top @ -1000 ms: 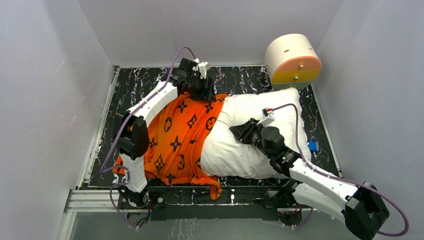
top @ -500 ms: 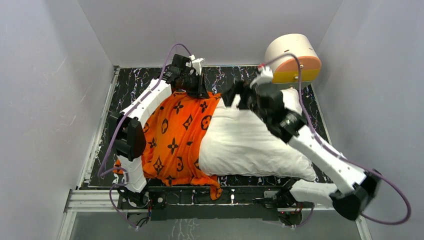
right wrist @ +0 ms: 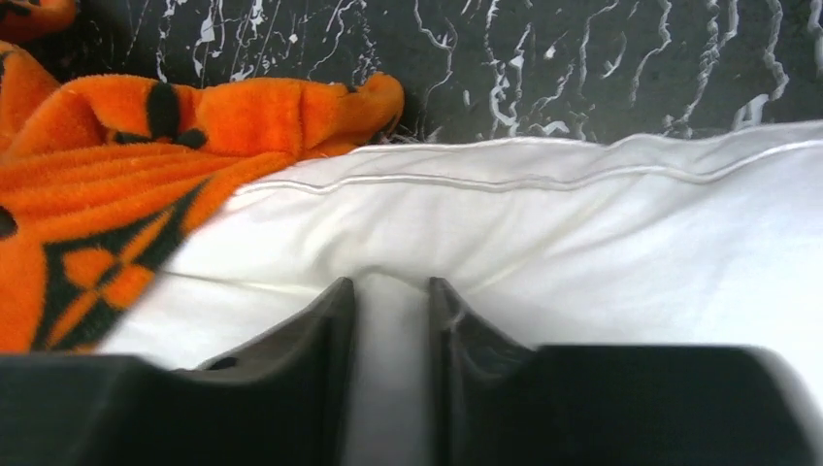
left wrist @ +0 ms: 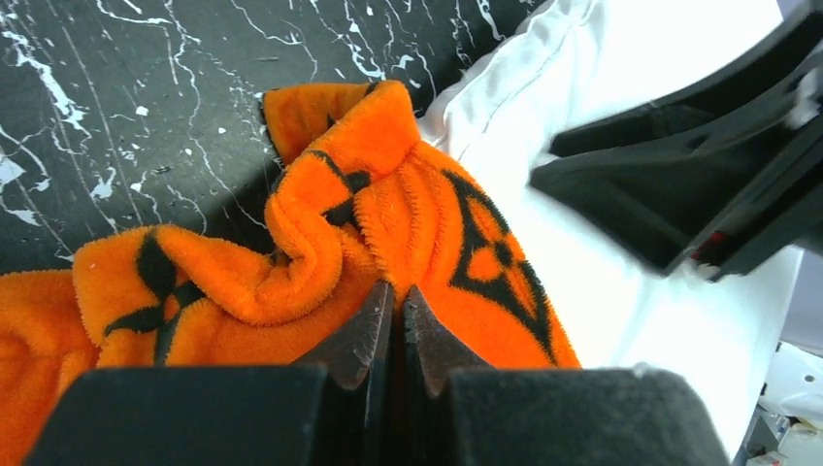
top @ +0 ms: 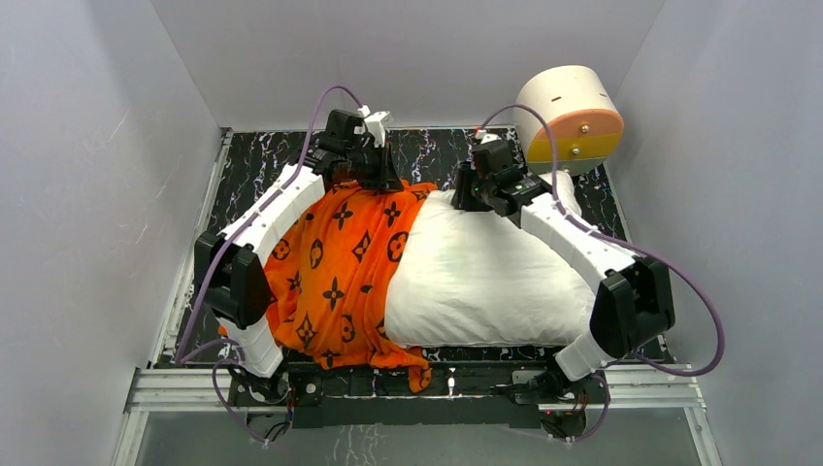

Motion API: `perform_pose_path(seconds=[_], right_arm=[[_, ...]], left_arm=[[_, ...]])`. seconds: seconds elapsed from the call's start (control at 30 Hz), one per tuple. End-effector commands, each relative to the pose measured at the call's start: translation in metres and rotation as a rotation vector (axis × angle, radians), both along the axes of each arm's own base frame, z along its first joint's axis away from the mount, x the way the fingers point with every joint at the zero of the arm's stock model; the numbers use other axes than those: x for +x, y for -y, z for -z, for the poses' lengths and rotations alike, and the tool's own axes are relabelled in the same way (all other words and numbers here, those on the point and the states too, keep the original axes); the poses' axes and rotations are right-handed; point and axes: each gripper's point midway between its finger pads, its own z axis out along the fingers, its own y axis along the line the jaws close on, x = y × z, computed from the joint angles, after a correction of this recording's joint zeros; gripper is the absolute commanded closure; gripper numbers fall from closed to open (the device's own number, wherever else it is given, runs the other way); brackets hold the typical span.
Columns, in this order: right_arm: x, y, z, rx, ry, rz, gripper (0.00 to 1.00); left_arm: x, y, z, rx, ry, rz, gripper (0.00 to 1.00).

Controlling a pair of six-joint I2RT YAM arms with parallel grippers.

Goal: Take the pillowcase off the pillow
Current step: Remove the pillow from the pillowcase.

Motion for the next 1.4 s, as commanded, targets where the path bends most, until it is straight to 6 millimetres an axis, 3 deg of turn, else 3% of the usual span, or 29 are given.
perform_pose_path(seconds=[0.0, 0.07, 0.17, 0.33, 0.43, 0.47, 0.5, 0.57, 0.67, 0.77, 0.87, 0.97, 1.0, 1.03, 1.1, 1.13, 1.27, 1.37], right_arm=[[-0.015, 0.024, 0.001, 0.048, -0.075, 0.004, 0.81], [-0.016, 0.030, 0.004, 0.045, -0.092, 0.031, 0.99], [-0.022, 0.037, 0.004, 0.018, -0.099, 0.042, 1.00], [-0.018, 0.043, -0.009, 0.054, 0.003, 0.073, 1.00], [-0.023, 0.032, -0.037, 0.115, 0.046, 0.001, 1.00], [-0.026, 0.021, -0.051, 0.165, 0.065, -0.054, 0.93], [-0.030, 0.012, -0.066, 0.207, 0.091, -0.113, 0.70], [-0.039, -0.001, -0.103, 0.281, 0.123, -0.190, 0.44], [-0.057, -0.015, -0.139, 0.349, 0.140, -0.315, 0.26], [-0.056, -0.019, -0.127, 0.346, 0.124, -0.340, 0.03], [-0.054, -0.025, -0.088, 0.306, -0.015, -0.368, 0.01], [-0.053, -0.022, -0.034, 0.229, -0.186, -0.349, 0.01], [-0.056, -0.019, -0.019, 0.203, -0.238, -0.347, 0.04], [-0.059, -0.019, -0.006, 0.193, -0.271, -0.345, 0.24], [-0.064, -0.016, 0.013, 0.191, -0.312, -0.326, 0.83], [-0.065, -0.013, 0.016, 0.182, -0.317, -0.309, 1.00], [-0.056, 0.017, 0.012, 0.100, -0.209, -0.132, 1.00], [-0.046, 0.043, 0.002, 0.082, -0.094, 0.039, 1.00]], left_arm=[[0.011, -0.015, -0.063, -0.054, 0.189, -0.084, 1.00], [0.016, -0.023, -0.069, -0.027, 0.209, -0.126, 1.00], [0.022, -0.045, -0.074, 0.041, 0.224, -0.228, 1.00], [0.016, -0.084, -0.071, 0.084, 0.218, -0.351, 1.00], [0.009, -0.073, -0.078, 0.006, 0.251, -0.231, 1.00], [0.005, -0.063, -0.077, -0.021, 0.258, -0.162, 1.00], [0.001, -0.055, -0.074, -0.043, 0.250, -0.110, 1.00], [-0.001, -0.046, -0.061, -0.065, 0.183, -0.063, 1.00], [0.003, -0.033, -0.056, -0.131, 0.085, -0.070, 1.00], [0.001, -0.017, -0.059, -0.247, 0.059, -0.033, 1.00], [0.003, -0.010, -0.064, -0.284, 0.048, -0.016, 1.00], [0.010, -0.010, -0.063, -0.274, 0.049, -0.033, 1.00], [0.012, -0.010, -0.063, -0.270, 0.049, -0.038, 1.00], [0.014, -0.011, -0.064, -0.265, 0.052, -0.045, 1.00], [0.016, -0.013, -0.063, -0.248, 0.053, -0.064, 1.00], [0.018, -0.016, -0.061, -0.236, 0.060, -0.079, 1.00], [0.023, -0.028, -0.057, -0.184, 0.090, -0.146, 1.00], [0.034, -0.057, -0.058, -0.063, 0.128, -0.271, 1.00]])
